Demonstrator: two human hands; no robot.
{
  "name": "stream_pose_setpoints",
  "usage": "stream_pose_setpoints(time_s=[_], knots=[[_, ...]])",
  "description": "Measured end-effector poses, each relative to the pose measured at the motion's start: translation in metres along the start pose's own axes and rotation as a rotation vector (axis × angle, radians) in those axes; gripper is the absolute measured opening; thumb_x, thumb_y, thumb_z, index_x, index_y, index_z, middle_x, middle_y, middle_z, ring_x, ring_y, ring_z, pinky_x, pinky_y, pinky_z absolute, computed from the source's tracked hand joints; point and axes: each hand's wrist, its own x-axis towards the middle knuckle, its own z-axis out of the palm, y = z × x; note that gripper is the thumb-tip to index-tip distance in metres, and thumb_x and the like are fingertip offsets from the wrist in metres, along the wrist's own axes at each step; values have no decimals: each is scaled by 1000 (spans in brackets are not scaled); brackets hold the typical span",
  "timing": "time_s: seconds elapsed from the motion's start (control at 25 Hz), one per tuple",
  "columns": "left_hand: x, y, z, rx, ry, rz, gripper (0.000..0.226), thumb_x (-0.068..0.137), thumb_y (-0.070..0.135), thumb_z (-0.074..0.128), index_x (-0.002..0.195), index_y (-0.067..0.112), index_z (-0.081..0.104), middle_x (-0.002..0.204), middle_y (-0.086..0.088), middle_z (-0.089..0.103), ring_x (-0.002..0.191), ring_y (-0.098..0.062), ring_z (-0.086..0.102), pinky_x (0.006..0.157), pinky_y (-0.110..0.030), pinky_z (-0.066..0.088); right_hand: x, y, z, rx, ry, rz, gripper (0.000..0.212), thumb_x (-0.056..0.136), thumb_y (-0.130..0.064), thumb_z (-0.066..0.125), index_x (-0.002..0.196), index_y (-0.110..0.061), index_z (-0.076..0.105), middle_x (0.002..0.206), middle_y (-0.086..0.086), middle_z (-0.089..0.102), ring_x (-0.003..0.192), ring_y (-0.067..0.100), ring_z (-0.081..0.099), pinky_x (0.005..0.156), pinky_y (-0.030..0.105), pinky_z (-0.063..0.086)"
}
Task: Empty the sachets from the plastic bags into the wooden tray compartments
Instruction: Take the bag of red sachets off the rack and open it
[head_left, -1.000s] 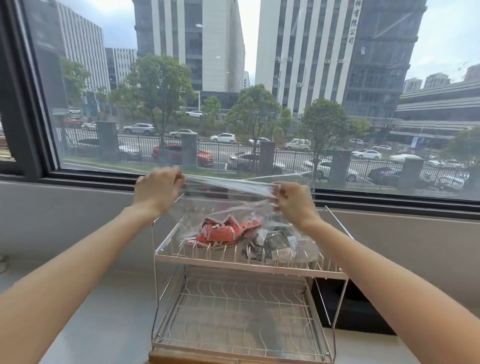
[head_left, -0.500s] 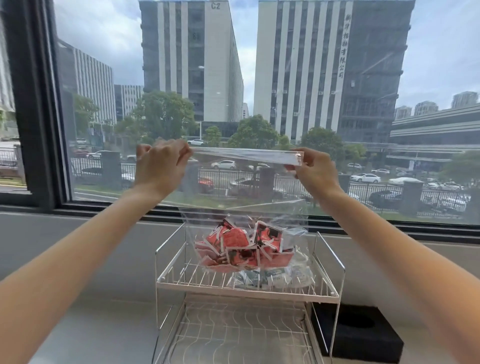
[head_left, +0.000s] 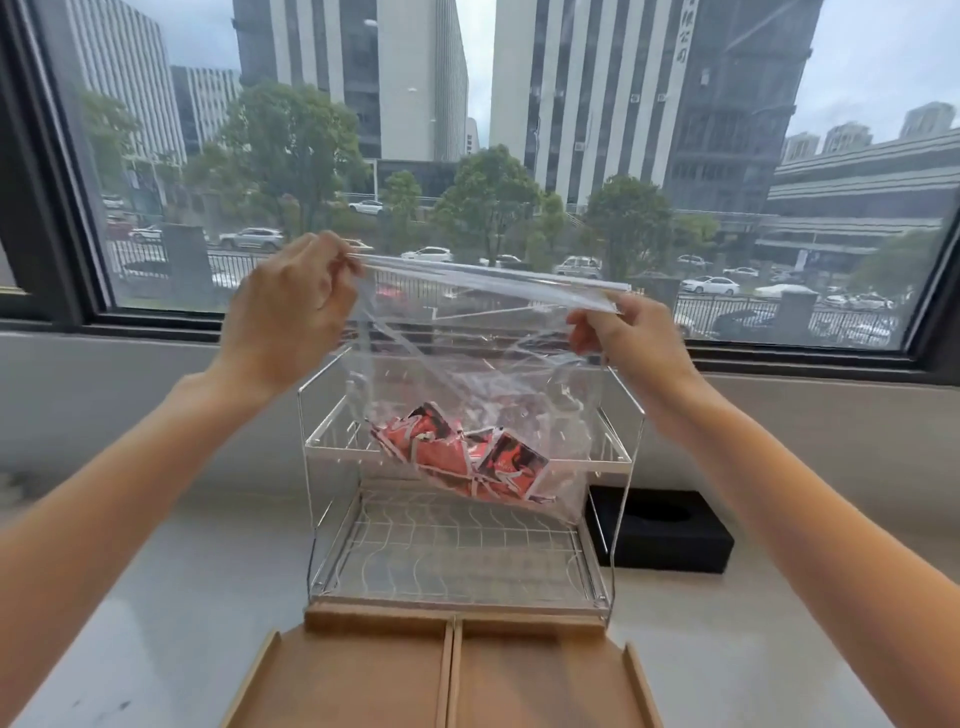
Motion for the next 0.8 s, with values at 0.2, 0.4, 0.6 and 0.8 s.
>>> stream_pose_setpoints(time_s=[0.2,0.4,0.6,0.8], knots=[[-17,5,-3,-9,-66,6,19,87,13,43,96,7,59,88,-15,65,71,-31,60,67,-41,48,-13,9,-3,-41,-3,-11,28,87,-10,45,65,-21,58,62,-4,59,44,-7,52,47,4,36],[-65,12,-2,-177,-249,-174,11,85,12,55,95,9,60,79,-2,61,67,-22,55,61,-24,42,-52,38,-4,-85,-50,78,31,87,-6,42,67,-21,60,66,-2,59,53,0,54,52,8,40],[-149,21,20,-305,-498,-353,5,81,16,62,84,20,61,73,5,62,62,-1,56,65,-15,42,-115,105,1,-175,-118,281,27,81,-1,48,74,-24,60,71,2,64,59,5,61,69,26,50],[-192,25,30,-406,-600,-565,6,80,27,63,85,24,60,81,10,63,72,10,55,66,0,35,-153,147,1,-200,-202,429,20,83,-7,56,81,-27,56,92,22,67,76,15,62,83,45,48]])
